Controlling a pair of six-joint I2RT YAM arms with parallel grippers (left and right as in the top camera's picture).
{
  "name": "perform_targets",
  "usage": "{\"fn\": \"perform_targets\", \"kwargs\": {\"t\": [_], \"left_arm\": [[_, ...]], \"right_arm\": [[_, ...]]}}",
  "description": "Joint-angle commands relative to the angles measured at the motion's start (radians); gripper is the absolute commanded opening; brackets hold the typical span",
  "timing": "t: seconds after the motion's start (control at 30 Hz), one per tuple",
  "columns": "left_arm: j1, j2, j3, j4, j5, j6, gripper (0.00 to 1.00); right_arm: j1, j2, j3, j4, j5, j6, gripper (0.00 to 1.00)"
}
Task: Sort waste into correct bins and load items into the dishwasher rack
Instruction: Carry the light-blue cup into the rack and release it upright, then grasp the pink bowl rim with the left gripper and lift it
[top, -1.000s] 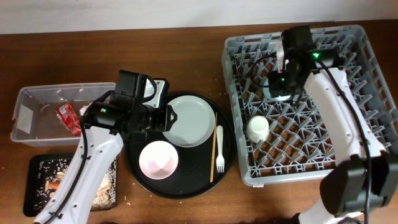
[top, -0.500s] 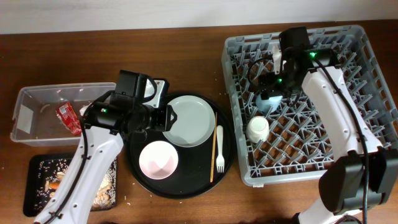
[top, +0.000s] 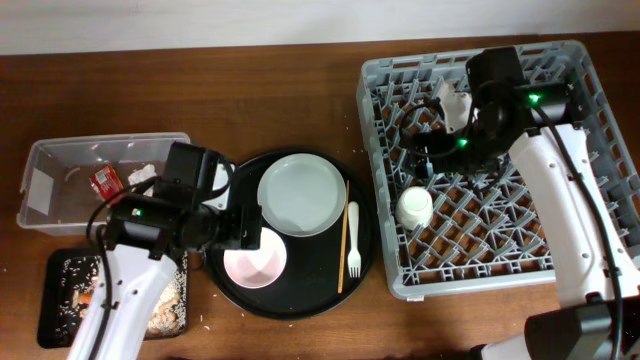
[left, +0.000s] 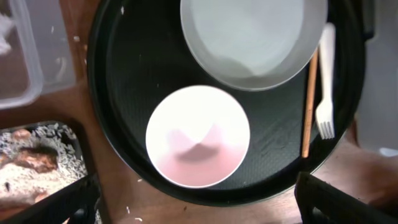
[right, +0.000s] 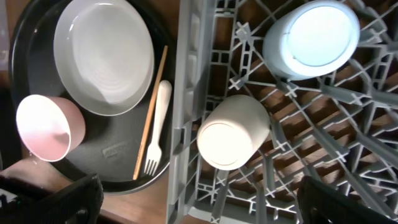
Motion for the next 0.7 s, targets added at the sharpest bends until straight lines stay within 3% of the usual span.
{"fn": "perform_targets", "kwargs": {"t": [0.0, 0.2, 0.33, 0.43, 0.57, 0.67], "left_arm": [[0.003, -0.001, -0.103, 0.005, -0.018, -0.003, 0.71], [0.003, -0.001, -0.349, 0.209, -0.073, -0.187, 0.65], [0.003, -0.001, -0.450, 0.333, -0.073, -0.187, 0.64], [0.003, -0.001, -0.509, 0.408, -0.073, -0.209, 0.57], [0.003, -0.001, -0.533, 0.442, -0.073, -0.233, 0.55], [0.003, -0.001, -0.533, 0.443, -0.073, -0.236, 0.47]], "right_arm": [[0.009, -0.003, 0.014, -0.003, -0.024, 0.005, 0.99], [0.009, -0.003, 0.014, -0.003, -0.024, 0.005, 0.99], [0.009, -0.003, 0.014, -0.003, -0.024, 0.005, 0.99], [0.009, -0.003, 0.014, -0.003, -0.024, 0.005, 0.99], [0.009, -0.003, 0.014, -0.003, -0.024, 0.005, 0.99], [0.009, -0.003, 0.014, -0.003, -0.024, 0.005, 0.99]]}}
